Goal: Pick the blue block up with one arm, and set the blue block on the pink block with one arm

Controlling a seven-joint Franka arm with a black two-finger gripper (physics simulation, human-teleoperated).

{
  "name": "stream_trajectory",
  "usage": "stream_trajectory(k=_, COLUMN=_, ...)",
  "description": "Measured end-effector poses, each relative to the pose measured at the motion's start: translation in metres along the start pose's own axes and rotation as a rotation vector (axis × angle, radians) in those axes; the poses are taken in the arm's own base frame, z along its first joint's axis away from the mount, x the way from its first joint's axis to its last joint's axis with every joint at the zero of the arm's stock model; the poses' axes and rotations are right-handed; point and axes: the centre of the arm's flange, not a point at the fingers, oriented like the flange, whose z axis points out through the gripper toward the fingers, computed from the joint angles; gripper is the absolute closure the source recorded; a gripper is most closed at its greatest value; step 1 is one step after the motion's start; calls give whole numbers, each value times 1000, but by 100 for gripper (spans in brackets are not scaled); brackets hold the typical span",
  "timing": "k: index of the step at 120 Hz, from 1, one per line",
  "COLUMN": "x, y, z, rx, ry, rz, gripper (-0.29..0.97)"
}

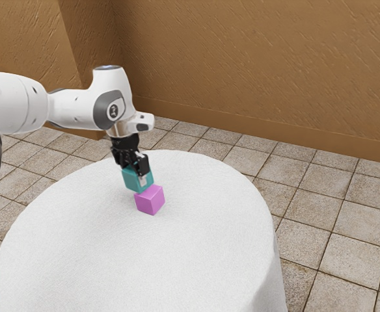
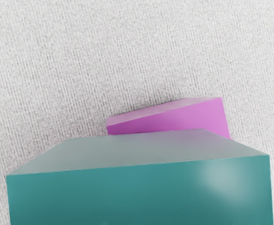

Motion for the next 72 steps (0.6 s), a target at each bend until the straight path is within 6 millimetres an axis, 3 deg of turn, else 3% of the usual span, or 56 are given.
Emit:
stream_trajectory(k=42, x=3, y=15, z=1, rx=-37, ry=-8, rz=-30, gripper=36)
stream_trajectory(k=72, x=2, y=15, z=4, rx=-40, ry=-26, rz=-114, gripper=37)
